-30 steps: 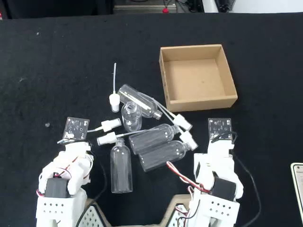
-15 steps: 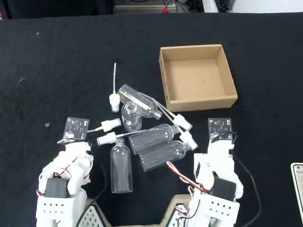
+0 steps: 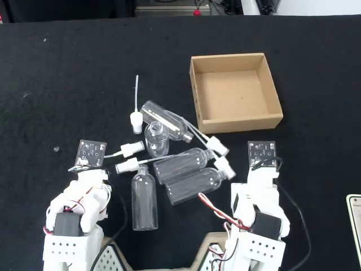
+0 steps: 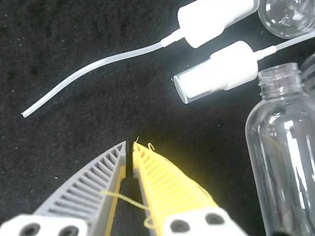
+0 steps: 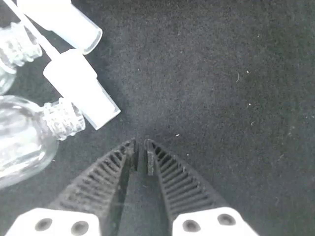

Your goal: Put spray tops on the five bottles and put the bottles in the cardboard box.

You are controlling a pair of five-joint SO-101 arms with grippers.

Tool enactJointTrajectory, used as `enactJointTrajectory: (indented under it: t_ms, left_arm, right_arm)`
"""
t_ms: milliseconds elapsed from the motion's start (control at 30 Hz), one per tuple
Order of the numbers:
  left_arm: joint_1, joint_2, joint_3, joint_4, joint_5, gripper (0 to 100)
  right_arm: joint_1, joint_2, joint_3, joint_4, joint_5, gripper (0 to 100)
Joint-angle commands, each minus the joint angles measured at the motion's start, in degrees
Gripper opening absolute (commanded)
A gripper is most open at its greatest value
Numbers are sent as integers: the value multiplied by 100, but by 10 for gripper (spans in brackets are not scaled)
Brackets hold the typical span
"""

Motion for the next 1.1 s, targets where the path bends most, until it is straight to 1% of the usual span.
enactJointTrajectory:
  t_ms: [0, 467, 567, 733, 900, 1067]
  left_arm:
    - [57, -18, 119, 9, 53, 30]
    - [57, -18, 119, 9, 53, 30]
    - [57, -18, 119, 9, 53, 30]
    - [57, -18, 119, 9, 53, 30]
    - [57, -18, 119, 9, 53, 30]
    - [57, -18, 119, 9, 53, 30]
  right_arm:
    - [123, -541, -48, 44, 0, 12]
    - [105, -541, -48, -18, -26, 12]
    - [44, -541, -48, -475, -35, 12]
    - [53, -541, -48, -1705, 9, 12]
    - [26, -532, -48, -2119, 70, 12]
    - [62, -532, -75, -2163, 580, 12]
